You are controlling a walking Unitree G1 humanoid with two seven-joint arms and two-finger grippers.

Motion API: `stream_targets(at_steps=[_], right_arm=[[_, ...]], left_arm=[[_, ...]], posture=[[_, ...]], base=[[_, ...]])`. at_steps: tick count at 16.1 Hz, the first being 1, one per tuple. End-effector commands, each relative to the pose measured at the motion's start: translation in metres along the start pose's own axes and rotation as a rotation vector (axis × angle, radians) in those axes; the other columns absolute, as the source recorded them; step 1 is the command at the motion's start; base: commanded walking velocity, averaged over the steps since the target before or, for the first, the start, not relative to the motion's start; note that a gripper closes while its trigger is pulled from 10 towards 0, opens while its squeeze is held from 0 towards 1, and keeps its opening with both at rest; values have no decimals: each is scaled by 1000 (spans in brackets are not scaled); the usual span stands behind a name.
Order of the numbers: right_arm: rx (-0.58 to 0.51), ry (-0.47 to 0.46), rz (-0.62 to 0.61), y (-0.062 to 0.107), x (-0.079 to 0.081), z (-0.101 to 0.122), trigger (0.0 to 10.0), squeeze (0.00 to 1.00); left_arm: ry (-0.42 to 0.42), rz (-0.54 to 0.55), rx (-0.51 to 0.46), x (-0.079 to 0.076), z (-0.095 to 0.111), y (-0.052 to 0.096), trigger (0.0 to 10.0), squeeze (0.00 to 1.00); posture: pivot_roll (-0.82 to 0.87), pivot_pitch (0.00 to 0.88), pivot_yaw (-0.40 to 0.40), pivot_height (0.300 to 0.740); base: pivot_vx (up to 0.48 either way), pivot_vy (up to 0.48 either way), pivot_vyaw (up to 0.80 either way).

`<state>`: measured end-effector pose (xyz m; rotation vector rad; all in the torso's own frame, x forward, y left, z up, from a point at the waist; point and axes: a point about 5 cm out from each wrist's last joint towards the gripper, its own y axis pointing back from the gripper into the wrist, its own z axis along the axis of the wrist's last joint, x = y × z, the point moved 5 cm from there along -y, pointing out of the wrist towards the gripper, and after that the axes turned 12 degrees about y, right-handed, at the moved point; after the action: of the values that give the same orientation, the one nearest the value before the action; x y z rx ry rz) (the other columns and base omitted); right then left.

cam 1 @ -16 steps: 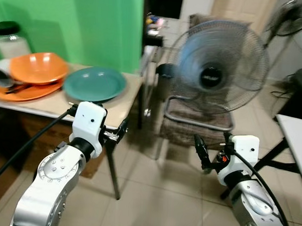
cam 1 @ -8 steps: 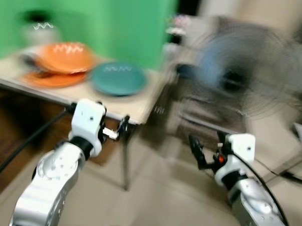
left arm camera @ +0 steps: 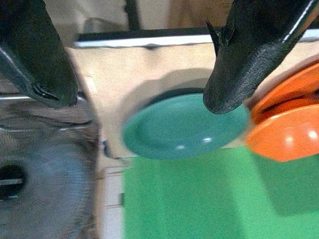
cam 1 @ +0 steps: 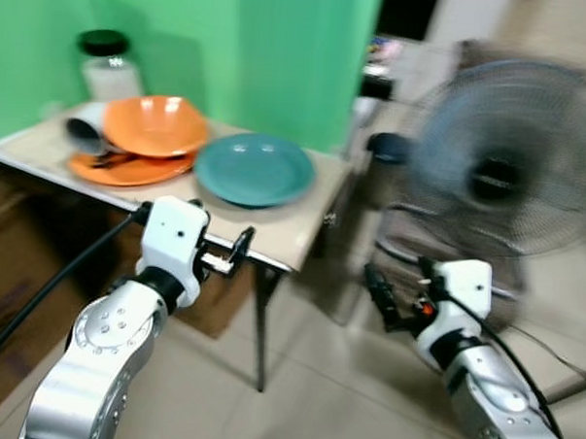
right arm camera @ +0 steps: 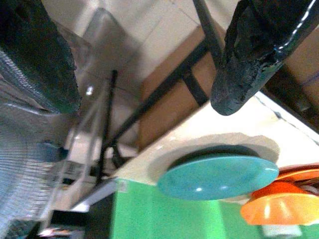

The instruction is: Setting the table

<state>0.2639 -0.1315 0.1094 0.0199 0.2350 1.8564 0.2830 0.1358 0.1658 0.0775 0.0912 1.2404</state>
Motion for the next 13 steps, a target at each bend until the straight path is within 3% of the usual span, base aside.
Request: stream_targets(at_steps=[1, 3, 13], right_arm=[[-20, -10, 30, -4, 7, 6, 10000, 0], [-30, -9, 27, -5, 8, 7, 10000, 0], [-53, -58, -74, -8, -10, 11, 10000, 0]], left_arm=[[-12, 18, 3, 6, 1, 4, 10000, 0], [-18, 15, 6, 6, 1, 4, 10000, 0], [-20, -54, 15, -2, 1, -4, 10000, 0]], posture=[[147, 0, -52, 740], [153, 0, -49, 740], [128, 0, -19, 740]], base=[[311, 0, 800], [319, 0, 756], [316, 0, 0]])
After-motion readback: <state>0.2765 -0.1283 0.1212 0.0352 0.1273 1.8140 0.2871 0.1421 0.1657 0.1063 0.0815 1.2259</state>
